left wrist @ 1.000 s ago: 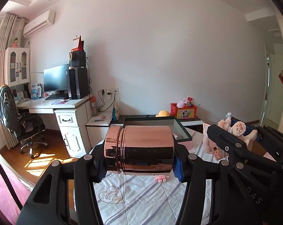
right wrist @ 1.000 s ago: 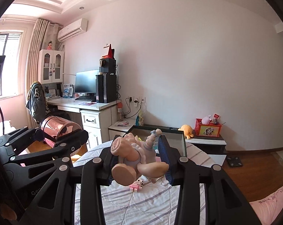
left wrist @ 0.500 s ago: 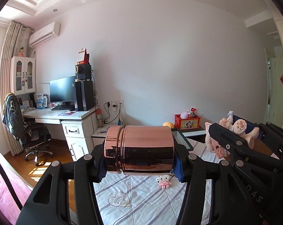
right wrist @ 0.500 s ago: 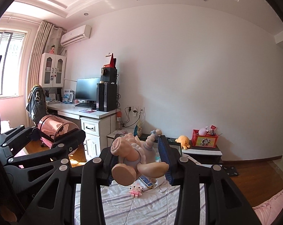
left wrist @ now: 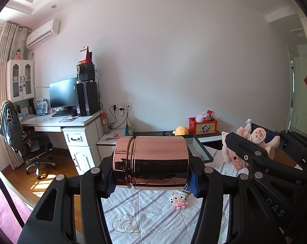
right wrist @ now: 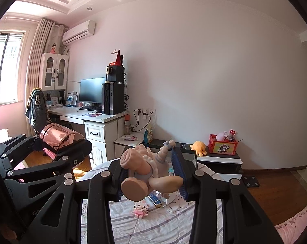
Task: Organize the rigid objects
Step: 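Lower the cup and doll into the pink box and open both tools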
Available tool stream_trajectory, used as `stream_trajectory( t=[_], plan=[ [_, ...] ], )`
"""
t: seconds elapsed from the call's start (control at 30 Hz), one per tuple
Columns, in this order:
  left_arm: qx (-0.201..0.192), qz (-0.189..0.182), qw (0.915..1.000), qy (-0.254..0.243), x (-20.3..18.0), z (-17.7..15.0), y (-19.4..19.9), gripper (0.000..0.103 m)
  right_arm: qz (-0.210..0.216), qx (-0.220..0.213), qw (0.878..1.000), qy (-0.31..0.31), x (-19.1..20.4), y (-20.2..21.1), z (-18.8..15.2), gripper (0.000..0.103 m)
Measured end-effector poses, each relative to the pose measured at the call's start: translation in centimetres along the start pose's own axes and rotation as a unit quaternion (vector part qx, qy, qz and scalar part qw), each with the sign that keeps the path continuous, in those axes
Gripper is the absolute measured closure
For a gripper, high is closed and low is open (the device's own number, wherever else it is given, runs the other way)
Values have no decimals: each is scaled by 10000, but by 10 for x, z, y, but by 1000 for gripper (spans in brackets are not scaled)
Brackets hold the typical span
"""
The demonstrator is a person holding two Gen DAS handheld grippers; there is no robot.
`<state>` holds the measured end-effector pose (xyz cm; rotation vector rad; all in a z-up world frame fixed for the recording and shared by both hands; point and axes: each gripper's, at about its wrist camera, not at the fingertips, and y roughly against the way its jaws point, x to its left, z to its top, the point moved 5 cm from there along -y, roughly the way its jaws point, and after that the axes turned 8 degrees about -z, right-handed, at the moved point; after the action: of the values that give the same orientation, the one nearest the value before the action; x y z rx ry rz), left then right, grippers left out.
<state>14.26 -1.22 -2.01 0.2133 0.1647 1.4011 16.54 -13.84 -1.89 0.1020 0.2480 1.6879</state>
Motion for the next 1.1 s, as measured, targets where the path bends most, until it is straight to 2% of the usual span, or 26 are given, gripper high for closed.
stream_trajectory(
  t=[0.23, 0.43, 0.6, 0.77, 0.9, 1.1],
  plan=[
    [364, -129, 9992, -102, 2, 9, -89, 48, 30, 280, 9996, 57, -16, -78, 5, 62],
    [856, -183, 9960, -172, 9, 11, -189, 48, 8, 627, 9979, 130, -28, -167, 2, 62],
    [1300, -152, 9911, -256, 17, -5, -265, 48, 97, 1041, 9944, 158, -29, -238, -17, 62],
    [1872, -173, 9820, -203, 25, -33, -331, 48, 146, 1556, 9874, 238, -29, -299, -46, 62],
    [2220, -173, 9747, -187, 28, -54, -365, 48, 142, 1871, 9818, 298, -30, -327, -68, 62],
    [2530, -254, 9670, -154, 26, -72, -384, 46, 130, 2290, 9729, 295, -38, -344, -91, 61]
  ],
)
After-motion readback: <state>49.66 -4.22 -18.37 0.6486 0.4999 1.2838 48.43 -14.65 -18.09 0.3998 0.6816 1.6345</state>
